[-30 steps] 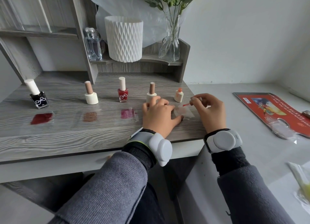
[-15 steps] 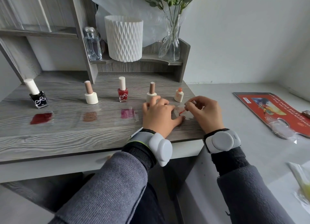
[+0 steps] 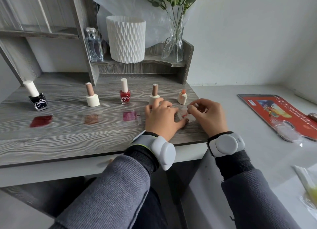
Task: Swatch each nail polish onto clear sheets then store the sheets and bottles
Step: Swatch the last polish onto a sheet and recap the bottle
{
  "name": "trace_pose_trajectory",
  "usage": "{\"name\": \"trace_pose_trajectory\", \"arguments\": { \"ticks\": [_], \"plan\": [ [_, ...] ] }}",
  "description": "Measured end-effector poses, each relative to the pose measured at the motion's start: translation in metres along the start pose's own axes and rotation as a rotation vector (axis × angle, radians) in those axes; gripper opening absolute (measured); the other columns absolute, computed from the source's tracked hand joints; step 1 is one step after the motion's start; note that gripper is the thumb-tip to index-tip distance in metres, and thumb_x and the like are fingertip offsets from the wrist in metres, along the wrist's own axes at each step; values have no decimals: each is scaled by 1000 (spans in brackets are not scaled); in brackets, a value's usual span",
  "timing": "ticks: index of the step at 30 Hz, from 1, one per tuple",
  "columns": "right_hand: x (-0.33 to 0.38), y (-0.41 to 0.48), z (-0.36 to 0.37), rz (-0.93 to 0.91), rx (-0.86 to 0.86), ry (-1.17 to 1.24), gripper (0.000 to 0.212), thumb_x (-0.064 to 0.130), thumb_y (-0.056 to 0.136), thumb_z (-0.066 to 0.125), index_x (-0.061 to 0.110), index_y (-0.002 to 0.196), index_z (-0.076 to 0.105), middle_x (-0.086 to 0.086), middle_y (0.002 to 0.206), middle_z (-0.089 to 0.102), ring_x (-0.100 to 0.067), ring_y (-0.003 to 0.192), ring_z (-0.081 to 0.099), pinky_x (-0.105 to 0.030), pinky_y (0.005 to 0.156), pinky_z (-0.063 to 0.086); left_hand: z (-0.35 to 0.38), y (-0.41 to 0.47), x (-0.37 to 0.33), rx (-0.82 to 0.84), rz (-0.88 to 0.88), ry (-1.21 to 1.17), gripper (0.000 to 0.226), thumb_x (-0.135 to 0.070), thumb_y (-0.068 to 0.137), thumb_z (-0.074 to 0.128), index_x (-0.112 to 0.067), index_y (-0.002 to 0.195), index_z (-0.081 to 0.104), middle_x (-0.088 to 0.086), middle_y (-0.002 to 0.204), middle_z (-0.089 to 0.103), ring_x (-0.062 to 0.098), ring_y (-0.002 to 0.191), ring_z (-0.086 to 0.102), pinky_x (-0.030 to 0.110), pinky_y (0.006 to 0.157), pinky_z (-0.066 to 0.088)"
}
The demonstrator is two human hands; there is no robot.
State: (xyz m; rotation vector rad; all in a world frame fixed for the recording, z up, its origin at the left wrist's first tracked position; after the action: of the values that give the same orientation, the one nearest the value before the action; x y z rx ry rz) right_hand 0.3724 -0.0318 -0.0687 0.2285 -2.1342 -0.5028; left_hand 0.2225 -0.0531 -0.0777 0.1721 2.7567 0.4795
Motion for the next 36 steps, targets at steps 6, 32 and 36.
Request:
{"name": "trace_pose_trajectory", "arguments": {
  "ticks": [6, 32, 36],
  "plan": [
    [-4, 0, -4, 49, -185, -2, 8, 9, 78, 65, 12, 74, 71, 1, 65, 65, -8, 59, 55, -19, 57, 42, -1, -1, 0, -2, -1, -4, 49, -65, 83, 51, -34, 118, 62, -11, 132, 50, 17, 134, 24, 41, 97, 20],
    [-4, 2, 0, 46, -59, -20, 8, 13, 79, 66, 12, 72, 68, -4, 67, 67, -4, 57, 48, -25, 60, 42, -2, -1, -1, 9, -4, -5, 49, -64, 84, 50, -33, 121, 61, -11, 133, 49, 17, 135, 23, 42, 100, 21],
    [-5, 1, -2, 85, -155, -19, 7, 10, 77, 64, 7, 72, 67, 1, 61, 61, -4, 55, 49, -15, 53, 37, -2, -1, -1, 8, -3, -1, 50, -65, 83, 50, -33, 120, 61, -11, 133, 49, 17, 134, 24, 41, 100, 21]
  ]
}}
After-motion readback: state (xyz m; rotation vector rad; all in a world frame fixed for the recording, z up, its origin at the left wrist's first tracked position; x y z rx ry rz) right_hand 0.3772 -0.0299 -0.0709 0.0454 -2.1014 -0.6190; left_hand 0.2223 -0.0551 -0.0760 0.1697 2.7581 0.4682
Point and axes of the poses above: each hand's wrist, its own y-axis towards the middle knuckle, its own z-axis out of the palm, x = y × z, the point moved 1 cm from there along y, towards the middle knuckle
